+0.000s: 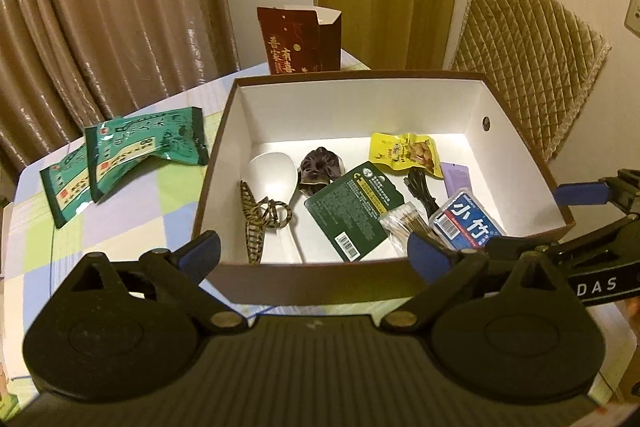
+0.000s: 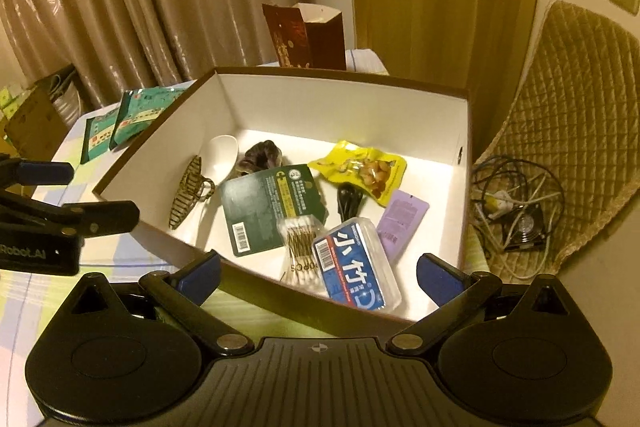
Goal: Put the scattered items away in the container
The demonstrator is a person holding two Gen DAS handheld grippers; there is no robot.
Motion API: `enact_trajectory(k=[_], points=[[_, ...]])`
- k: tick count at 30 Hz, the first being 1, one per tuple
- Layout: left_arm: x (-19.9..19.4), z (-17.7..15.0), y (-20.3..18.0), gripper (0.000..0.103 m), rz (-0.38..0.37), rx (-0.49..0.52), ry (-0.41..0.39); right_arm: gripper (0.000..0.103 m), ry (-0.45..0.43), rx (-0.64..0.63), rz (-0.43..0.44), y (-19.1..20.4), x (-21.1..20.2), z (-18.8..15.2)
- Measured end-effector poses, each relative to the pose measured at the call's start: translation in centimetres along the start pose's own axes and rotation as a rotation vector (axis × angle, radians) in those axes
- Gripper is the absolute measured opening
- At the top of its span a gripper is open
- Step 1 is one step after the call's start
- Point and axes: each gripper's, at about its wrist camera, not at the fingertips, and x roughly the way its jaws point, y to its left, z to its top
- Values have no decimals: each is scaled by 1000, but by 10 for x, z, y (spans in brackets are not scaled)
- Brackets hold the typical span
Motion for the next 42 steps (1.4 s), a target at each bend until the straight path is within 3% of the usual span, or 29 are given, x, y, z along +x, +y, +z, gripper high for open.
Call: enact_trajectory(k=[9,42], points=[[-30,-18,-4,98,-1,-16,1,101,-29,-79,-28,22,-26,-19],[-88,-60,-16,99,10,-12,2,101,-63,-40,-40,45,-80,-53]])
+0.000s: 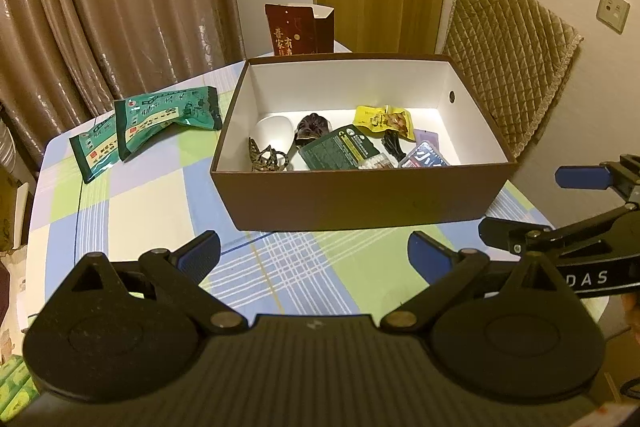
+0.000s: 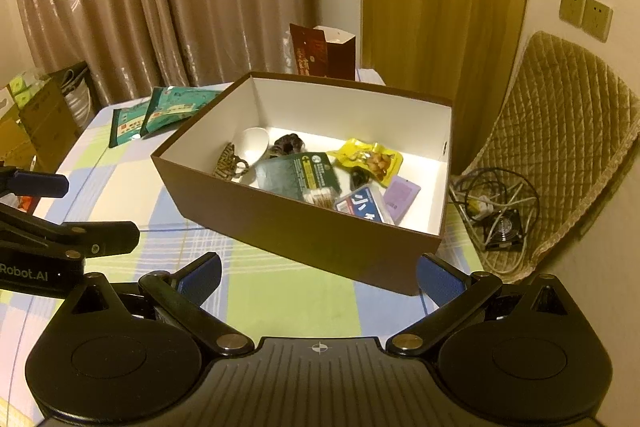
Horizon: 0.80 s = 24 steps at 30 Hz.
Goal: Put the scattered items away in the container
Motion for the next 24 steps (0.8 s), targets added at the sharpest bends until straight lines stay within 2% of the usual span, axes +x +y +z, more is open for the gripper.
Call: enact_trajectory(k=[24], points=[[-7,-15,-4,99,13,6,32,101,18,-12,4,3,-12,-20]])
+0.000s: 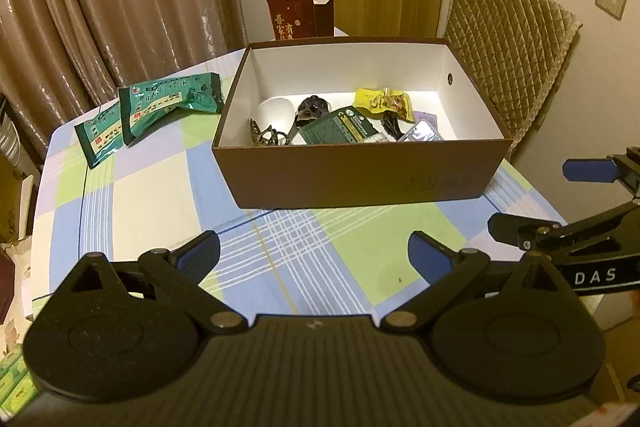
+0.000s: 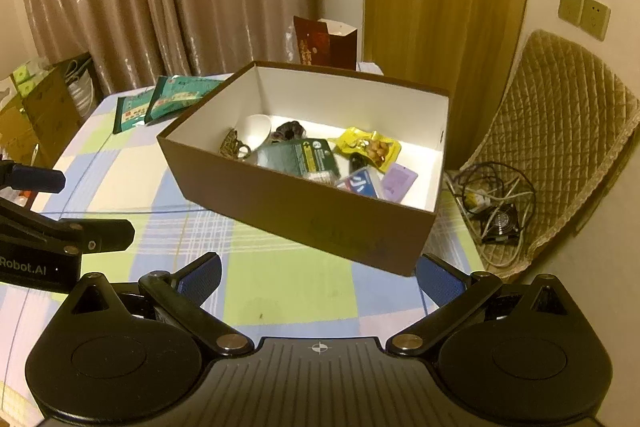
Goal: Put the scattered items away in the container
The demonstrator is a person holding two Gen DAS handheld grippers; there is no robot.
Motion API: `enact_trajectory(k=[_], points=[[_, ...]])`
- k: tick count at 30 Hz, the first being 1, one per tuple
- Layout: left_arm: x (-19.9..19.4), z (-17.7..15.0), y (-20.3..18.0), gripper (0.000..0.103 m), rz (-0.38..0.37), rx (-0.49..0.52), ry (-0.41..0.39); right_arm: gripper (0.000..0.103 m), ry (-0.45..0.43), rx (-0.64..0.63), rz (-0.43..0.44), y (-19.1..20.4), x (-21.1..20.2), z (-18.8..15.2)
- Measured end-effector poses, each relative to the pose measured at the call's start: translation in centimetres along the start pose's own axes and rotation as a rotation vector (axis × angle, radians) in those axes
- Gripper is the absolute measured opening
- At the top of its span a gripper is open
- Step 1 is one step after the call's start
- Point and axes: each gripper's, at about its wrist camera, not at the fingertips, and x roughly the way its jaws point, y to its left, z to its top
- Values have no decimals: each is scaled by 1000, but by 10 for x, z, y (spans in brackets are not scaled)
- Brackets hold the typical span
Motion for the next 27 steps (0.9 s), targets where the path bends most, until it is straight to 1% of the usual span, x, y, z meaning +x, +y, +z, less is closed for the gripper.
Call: enact_trajectory(k=[7,27], points=[[1,-1,-1,99,7,9,16,101,17,-1,10,0,3,-1],[12,11,2,99,22,1,24,101,17,-21,22,-2,15,11]])
